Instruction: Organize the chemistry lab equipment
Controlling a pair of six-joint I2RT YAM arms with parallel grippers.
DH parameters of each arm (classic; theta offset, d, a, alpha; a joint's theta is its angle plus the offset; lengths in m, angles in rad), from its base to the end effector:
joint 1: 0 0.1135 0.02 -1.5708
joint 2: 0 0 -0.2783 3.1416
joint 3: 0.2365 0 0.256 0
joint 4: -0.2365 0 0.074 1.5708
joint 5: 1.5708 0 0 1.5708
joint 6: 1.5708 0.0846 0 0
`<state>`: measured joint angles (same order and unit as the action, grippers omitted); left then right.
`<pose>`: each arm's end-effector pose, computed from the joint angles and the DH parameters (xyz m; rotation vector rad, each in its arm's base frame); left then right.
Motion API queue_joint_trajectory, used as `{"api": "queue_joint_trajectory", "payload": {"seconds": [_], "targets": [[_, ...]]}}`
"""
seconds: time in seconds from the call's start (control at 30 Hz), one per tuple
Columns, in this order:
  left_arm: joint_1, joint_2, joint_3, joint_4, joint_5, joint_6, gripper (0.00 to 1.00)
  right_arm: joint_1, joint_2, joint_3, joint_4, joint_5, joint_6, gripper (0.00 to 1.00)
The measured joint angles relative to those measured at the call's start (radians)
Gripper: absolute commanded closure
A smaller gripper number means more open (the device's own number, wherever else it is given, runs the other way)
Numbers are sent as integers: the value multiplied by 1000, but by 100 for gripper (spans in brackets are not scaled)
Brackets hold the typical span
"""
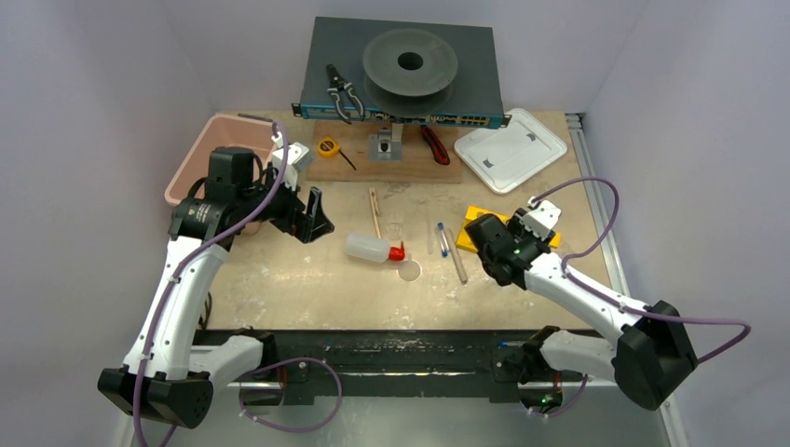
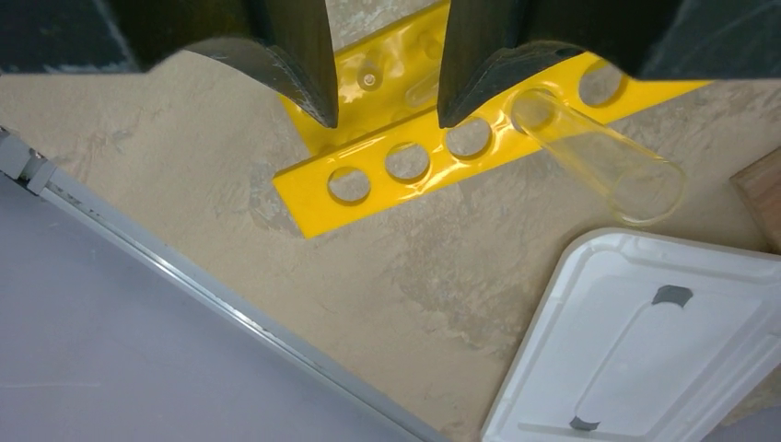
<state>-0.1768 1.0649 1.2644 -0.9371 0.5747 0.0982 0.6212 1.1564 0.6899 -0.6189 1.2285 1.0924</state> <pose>0.2129 -0.0848 0.3675 0.5977 2.1806 -0.7010 0.2131 0.0545 0.2193 0.7567 1.7482 -0.5156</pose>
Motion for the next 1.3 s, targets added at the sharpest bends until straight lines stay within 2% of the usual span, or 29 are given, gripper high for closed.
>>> {"api": "queue_joint_trajectory", "payload": {"seconds": [0.17, 0.27, 0.5, 0.7, 0.9, 1.3], "targets": [[2, 2, 0, -2, 0, 0, 0, 0, -54, 26, 64, -60, -108, 75], [9, 3, 0, -4, -3, 0, 0, 2, -80, 42, 127, -140, -187, 79], [29, 29, 0, -13, -21, 1, 0, 92, -39, 76, 311, -395, -349, 79], [62, 51, 0, -20, -50, 20, 0, 117, 104, 122, 413, -580, -404, 79], [75, 51, 0, -34, -64, 38, 0, 79, 214, 133, 432, -647, -400, 80], [79, 50, 0, -54, -91, 74, 0, -1, 372, 153, 510, -649, -393, 84]]}}
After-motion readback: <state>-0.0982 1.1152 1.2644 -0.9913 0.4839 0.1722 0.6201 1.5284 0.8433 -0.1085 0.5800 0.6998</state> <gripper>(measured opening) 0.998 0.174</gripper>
